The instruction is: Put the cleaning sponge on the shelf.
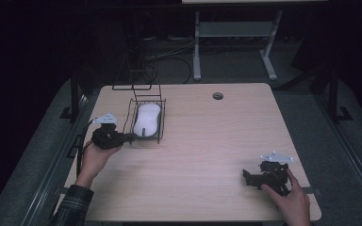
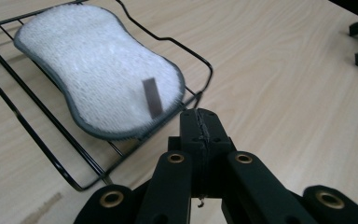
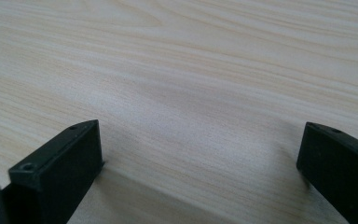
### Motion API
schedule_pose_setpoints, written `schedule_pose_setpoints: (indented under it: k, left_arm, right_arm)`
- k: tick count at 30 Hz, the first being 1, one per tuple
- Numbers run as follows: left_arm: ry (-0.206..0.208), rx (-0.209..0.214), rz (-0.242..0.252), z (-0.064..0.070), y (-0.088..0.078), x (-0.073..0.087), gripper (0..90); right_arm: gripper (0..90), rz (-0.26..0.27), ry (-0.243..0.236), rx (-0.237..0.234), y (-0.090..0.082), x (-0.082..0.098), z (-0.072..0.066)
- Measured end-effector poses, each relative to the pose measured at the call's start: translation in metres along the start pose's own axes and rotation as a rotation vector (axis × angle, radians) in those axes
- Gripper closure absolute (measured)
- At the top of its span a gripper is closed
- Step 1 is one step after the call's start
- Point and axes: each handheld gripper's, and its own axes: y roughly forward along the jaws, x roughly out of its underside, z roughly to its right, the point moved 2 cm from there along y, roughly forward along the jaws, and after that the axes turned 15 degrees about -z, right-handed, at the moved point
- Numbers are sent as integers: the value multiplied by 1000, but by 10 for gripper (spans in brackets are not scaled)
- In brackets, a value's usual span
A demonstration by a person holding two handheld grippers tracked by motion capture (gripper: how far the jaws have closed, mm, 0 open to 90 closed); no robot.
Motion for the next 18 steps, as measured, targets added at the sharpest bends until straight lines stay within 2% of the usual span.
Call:
schedule_pose_setpoints:
  k: [6,10,12,18]
  left_arm:
    - [32,8,-10,16,1,9,897]
    - [62,2,-34,26,4,14,896]
    - [63,8,-38,30,5,17,894]
    - [81,-22,-82,41,12,28,713]
  right_arm:
    - [0,0,0,0,0,0,0]
    - [0,0,0,0,0,0,0]
    - [0,0,0,0,0,0,0]
    - [0,0,0,0,0,0,0]
